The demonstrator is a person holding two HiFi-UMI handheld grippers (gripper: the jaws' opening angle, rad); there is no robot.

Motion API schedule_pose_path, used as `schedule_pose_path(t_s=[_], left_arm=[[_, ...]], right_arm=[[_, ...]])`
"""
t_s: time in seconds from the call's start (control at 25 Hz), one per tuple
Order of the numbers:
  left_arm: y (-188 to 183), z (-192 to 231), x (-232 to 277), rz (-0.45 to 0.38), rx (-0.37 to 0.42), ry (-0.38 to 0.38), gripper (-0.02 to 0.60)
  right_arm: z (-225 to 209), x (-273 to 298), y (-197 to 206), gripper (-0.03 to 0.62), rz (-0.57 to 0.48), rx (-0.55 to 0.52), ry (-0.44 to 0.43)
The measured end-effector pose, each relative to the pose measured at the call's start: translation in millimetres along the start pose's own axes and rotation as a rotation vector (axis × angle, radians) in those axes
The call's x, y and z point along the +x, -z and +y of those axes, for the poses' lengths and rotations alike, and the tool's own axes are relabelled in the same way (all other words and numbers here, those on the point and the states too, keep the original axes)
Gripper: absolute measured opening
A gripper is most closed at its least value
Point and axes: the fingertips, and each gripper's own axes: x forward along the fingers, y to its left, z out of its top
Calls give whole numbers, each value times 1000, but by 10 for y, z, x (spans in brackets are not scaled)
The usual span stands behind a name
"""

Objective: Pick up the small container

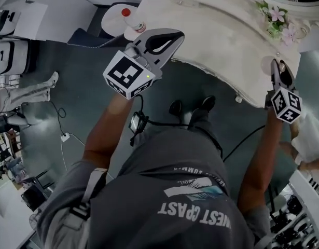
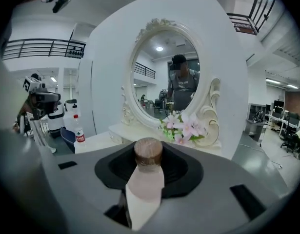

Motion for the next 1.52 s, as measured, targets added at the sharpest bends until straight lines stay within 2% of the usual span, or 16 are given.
schedule_pose_path(t_s=[0.2,0.4,0.68,1.0,1.52], left_arm=[[-175,129,-262,-42,22,-23,16],[-329,222,-480,-81,46,-41,15],[-504,142,-671,-127,71,-20,15],[-690,-27,-788,-173,91,20,15],[-747,-204,-871,-185,96,55,16]], right_arm=[[203,-299,-440,153,-35,-28,-11],[408,-642,-897,153,-114,-48,-28],[699,-1151,-1376,153,-175,-93,-41],[859,-1622,-1559,153,-195,-85,-29],[903,-2042,-1462,153,-229,-70,37]])
